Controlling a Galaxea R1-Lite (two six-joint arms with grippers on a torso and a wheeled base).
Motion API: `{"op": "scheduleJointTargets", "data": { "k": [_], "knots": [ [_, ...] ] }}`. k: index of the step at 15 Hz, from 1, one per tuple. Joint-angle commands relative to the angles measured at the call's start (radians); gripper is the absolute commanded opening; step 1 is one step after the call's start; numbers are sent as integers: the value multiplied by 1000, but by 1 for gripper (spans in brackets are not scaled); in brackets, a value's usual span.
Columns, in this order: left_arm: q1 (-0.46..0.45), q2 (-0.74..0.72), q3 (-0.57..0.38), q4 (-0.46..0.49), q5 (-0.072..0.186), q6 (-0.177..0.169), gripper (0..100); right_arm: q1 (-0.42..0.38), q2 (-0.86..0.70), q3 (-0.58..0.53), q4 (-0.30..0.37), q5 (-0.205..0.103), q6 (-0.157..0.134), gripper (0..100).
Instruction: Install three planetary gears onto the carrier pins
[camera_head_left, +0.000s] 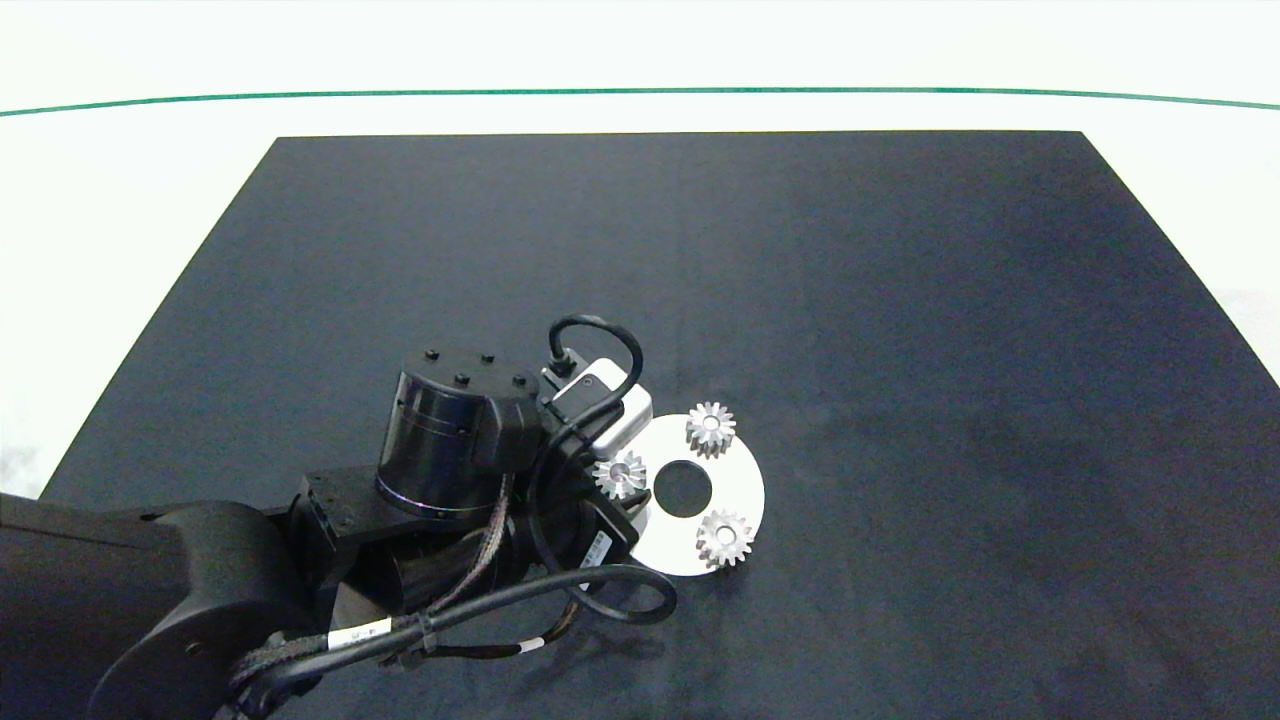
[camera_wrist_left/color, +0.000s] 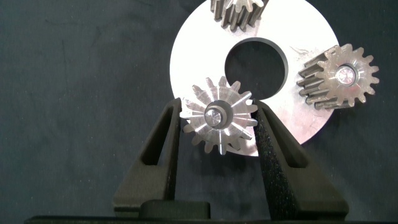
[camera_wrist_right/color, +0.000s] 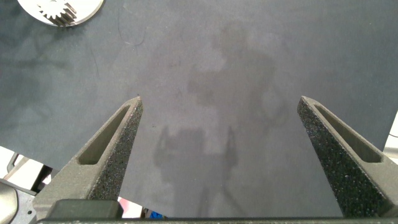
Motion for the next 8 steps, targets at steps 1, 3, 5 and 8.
{"op": "scheduleJointTargets", "data": {
  "k": [1, 3, 5, 8],
  "knots": [
    [1, -6, 5, -4, 1, 1, 7, 1, -2, 0, 2, -1, -6, 100],
    [-1, -7, 5, -4, 1, 1, 7, 1, -2, 0, 2, -1, -6, 100],
    [-6, -4, 5, -4, 1, 0, 7, 1, -2, 0, 2, -1, -6, 100],
    [-1, -1, 5, -6, 2, 0, 7, 1, -2, 0, 2, -1, -6, 100]
  ]
}}
